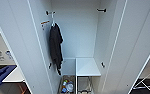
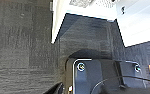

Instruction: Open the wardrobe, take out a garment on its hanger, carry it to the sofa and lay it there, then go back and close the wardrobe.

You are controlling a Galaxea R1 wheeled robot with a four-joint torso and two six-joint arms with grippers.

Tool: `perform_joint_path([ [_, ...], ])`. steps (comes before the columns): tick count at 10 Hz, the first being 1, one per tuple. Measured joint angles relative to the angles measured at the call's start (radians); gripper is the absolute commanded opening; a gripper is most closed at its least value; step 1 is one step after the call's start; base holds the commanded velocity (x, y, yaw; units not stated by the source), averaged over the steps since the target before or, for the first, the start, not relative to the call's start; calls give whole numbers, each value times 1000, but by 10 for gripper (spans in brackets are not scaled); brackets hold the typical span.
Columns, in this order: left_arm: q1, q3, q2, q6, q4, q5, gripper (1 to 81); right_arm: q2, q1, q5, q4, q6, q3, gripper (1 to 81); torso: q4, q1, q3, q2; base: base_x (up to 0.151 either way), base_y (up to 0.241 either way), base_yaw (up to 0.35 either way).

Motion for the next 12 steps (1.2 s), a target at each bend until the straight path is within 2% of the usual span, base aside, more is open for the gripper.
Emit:
perform_joint_path([
  [4, -153, 29, -121, 0, -59, 12, 811, -130, 132, -10, 0, 11, 48, 811, 0, 0, 0, 0, 0, 0, 0],
  [7, -269, 51, -186, -1, -70, 33, 811, -151, 219, -24, 3, 14, 71, 811, 0, 0, 0, 1, 0, 0, 0],
  [10, -431, 53, -231, -3, -87, 106, 811, -228, 296, -44, 19, 28, 68, 811, 0, 1, -1, 1, 0, 0, 0],
  [12, -554, 21, -256, -4, -100, 177, 811, -277, 357, -63, 25, 73, 63, 811, 0, 1, -1, 1, 0, 0, 0],
])
